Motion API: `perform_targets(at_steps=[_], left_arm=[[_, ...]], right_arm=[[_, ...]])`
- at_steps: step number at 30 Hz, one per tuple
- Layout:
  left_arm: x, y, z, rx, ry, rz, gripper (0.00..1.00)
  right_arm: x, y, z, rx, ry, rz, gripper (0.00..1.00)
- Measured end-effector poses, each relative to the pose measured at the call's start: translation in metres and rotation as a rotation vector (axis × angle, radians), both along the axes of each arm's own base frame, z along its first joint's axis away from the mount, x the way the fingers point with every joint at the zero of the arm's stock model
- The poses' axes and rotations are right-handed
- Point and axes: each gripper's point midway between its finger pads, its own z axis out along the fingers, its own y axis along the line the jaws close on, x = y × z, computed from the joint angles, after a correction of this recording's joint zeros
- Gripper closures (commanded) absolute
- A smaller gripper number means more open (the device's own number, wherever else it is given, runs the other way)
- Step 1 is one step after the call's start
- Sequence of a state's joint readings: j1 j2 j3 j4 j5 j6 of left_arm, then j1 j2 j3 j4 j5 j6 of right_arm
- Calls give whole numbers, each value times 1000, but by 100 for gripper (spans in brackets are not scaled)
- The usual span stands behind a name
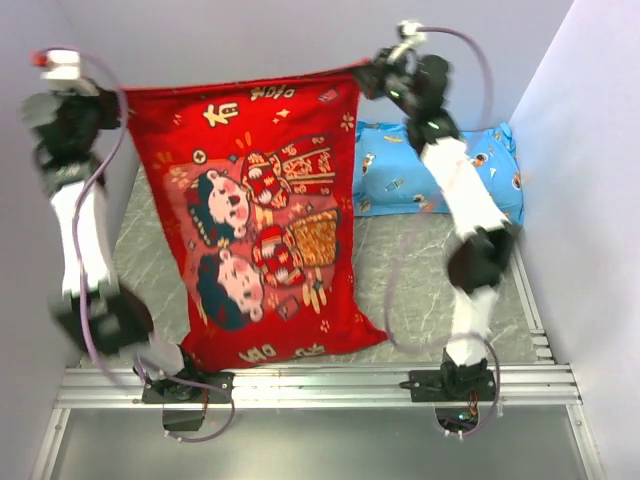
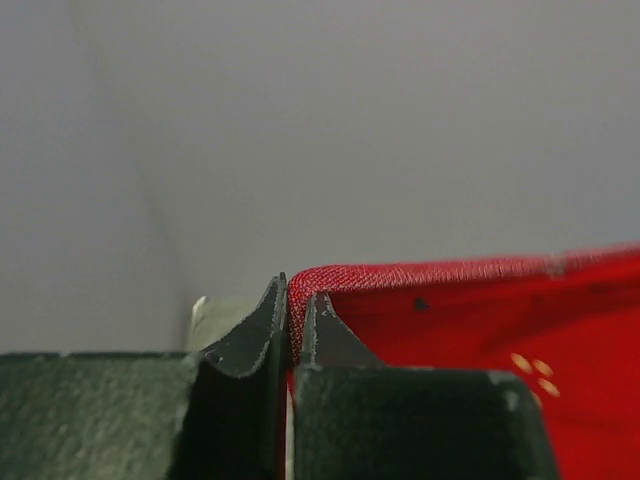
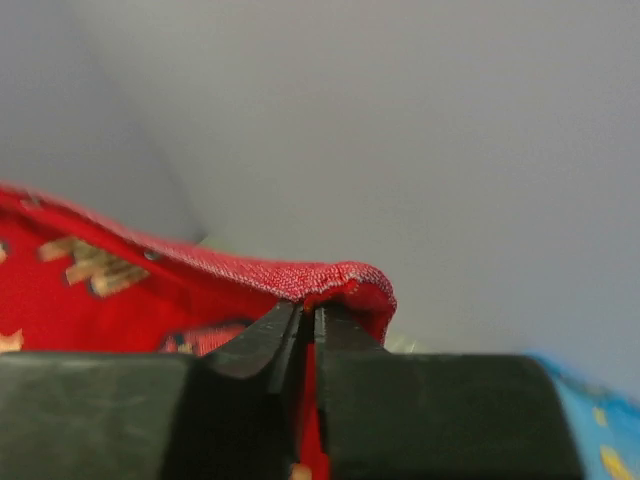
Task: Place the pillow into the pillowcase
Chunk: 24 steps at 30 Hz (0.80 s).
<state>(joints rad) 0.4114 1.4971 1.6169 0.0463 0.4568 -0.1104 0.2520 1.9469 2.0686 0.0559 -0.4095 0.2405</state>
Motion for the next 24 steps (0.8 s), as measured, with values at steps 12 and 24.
perform_targets(at_steps=[12,24], left_arm=[[61,138,-206,34,604,443,14],[-20,5,-162,268,531,-11,32]], right_arm=[[38,-61,-164,-334,327,-234,10],[-199,21,-59,-445,225,344,5]])
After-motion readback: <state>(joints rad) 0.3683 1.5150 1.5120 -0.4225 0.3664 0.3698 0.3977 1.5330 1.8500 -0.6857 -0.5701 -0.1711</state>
